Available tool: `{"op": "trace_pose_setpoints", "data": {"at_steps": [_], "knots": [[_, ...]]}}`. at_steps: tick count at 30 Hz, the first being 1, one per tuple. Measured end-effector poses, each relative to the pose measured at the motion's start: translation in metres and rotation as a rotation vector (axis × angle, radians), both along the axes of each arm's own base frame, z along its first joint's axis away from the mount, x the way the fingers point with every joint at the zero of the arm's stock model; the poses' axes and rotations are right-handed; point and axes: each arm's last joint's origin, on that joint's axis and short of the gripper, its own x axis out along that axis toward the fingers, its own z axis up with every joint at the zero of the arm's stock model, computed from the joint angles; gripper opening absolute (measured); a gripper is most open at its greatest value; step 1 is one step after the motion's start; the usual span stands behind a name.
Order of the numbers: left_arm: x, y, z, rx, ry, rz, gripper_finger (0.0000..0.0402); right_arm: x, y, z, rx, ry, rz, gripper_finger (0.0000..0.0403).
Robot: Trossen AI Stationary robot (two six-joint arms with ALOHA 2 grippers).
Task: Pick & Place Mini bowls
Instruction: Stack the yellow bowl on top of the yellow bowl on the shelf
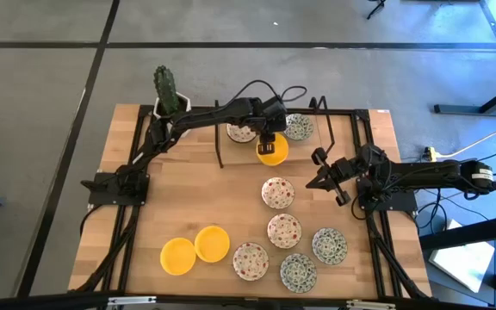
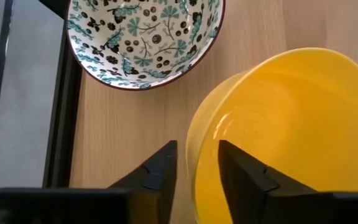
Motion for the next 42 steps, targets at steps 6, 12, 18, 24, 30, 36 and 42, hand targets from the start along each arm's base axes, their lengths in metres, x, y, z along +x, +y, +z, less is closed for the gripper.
{"op": "trace_pose_setpoints", "data": {"at_steps": [6,12,18,24,30,36,42], "knots": [[0.003,-0.002,0.014,0.038,-0.031,0.006,0.0159,0.0,0.0,0.0,0.0,0.0,0.0,0.0012],[0.007,-0.004,0.042,0.076,-0.127,-0.02,0.0174,0.0,0.0,0.0,0.0,-0.001,0.0,0.0012],[0.01,-0.006,0.044,0.092,-0.141,-0.015,0.0152,0.0,0.0,0.0,0.001,0.0,0.0,0.0012],[0.015,-0.016,0.032,0.15,-0.118,0.038,0.0056,0.0,0.0,0.0,0.005,0.003,0.011,0.0012],[0.017,-0.023,0.017,0.166,-0.081,0.039,0.0007,0.0,0.0,0.0,0.005,0.003,0.011,0.0012],[0.016,-0.02,0.012,0.172,-0.076,0.058,0.0002,0.0,0.0,0.001,0.003,-0.007,0.01,0.0012],[0.018,-0.019,0.005,0.165,-0.063,0.054,0.0001,0.0,0.0,0.001,0.015,-0.006,0.013,0.0012]]}}
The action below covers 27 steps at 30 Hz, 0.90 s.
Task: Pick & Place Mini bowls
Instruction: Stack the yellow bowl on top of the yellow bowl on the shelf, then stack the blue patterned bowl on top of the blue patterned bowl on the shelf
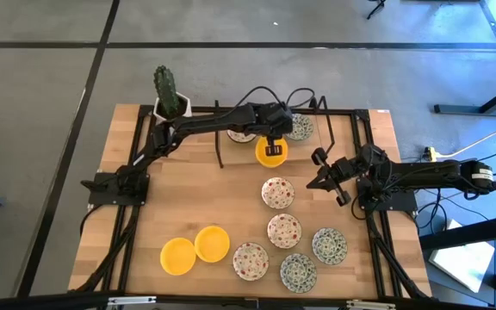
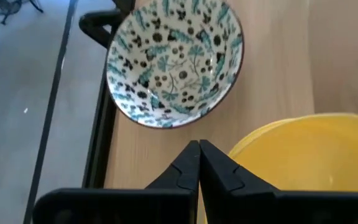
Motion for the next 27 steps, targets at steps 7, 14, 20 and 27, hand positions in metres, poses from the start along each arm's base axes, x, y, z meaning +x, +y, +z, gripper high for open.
{"op": "trace_pose_setpoints", "data": {"at_steps": [7,14,20,27], "knots": [[0.002,0.0,-0.007,-0.006,0.019,-0.004,0.0001,0.0,0.0,0.0,0.0,0.0,0.001,0.0012],[0.007,-0.006,-0.003,0.095,0.011,-0.03,0.0001,0.0,0.0,0.0,-0.003,0.001,0.017,0.0012],[0.001,-0.033,0.018,0.166,0.05,-0.071,0.0002,0.0,0.0,0.0,-0.002,0.002,0.018,0.0012],[-0.066,-0.086,0.109,0.065,0.057,-0.15,0.0002,0.0,0.001,-0.002,0.004,0.024,0.029,0.0012]]}}
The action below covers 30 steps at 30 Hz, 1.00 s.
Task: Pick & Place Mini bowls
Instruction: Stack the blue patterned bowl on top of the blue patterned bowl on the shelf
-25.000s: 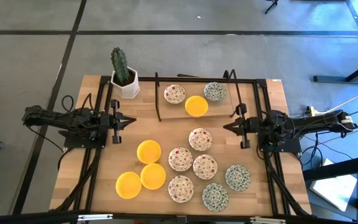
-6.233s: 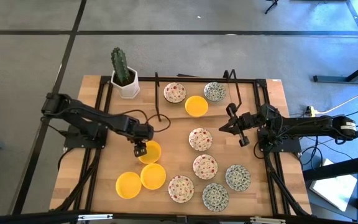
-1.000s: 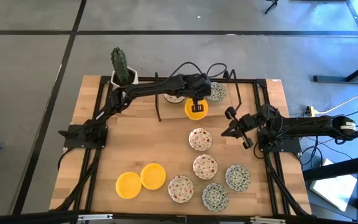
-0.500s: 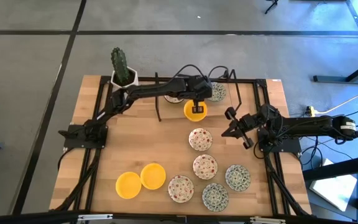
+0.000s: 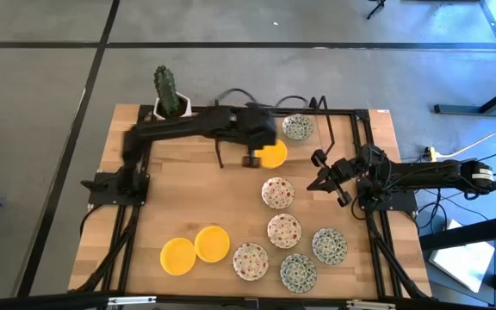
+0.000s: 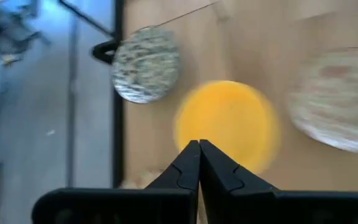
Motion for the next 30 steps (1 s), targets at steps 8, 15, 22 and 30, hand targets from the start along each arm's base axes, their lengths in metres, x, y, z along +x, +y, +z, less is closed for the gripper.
{"op": "trace_pose_setpoints", "data": {"at_steps": [8,15,22,30], "knots": [[-0.149,-0.056,0.067,-0.139,-0.351,-0.078,0.0001,0.0,0.0,0.0,-0.001,0.003,-0.001,0.0012],[-0.267,-0.066,-0.025,-0.132,-0.682,0.084,0.0002,0.0,0.0,0.0,-0.002,-0.001,-0.014,0.0012],[-0.301,-0.064,-0.099,-0.13,-1.044,0.015,0.0002,0.001,-0.002,0.0,-0.034,-0.023,-0.093,0.0012],[-0.308,-0.065,-0.131,-0.137,-1.043,-0.042,0.0001,0.002,-0.004,0.0,-0.049,-0.032,-0.145,0.0012]]}}
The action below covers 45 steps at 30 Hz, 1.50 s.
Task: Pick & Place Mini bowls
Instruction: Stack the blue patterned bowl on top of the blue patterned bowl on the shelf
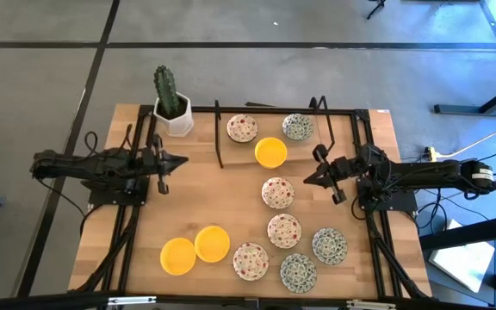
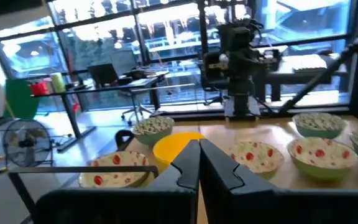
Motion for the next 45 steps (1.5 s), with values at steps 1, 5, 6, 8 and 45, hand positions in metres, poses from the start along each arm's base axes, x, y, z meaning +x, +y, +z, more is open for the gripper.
{"op": "trace_pose_setpoints", "data": {"at_steps": [1,5,6,8,45], "knots": [[-0.001,0.0,0.0,-0.005,-0.002,-0.015,0.0001,0.0,0.0,0.0,0.004,0.0,0.0,0.0012],[-0.003,-0.002,-0.004,-0.024,0.035,-0.063,0.0006,0.004,0.003,0.012,0.117,0.085,0.098,0.0012],[-0.002,-0.003,-0.005,-0.025,0.048,-0.075,0.0007,0.007,0.006,0.017,0.126,0.138,0.137,0.0012],[-0.002,-0.003,-0.009,-0.024,0.082,-0.098,0.001,0.012,0.015,0.027,0.136,0.294,0.142,0.0011],[-0.001,-0.006,-0.03,-0.215,0.186,-0.179,0.0013,0.038,0.131,0.006,0.195,1.706,-0.256,0.0249]]}}
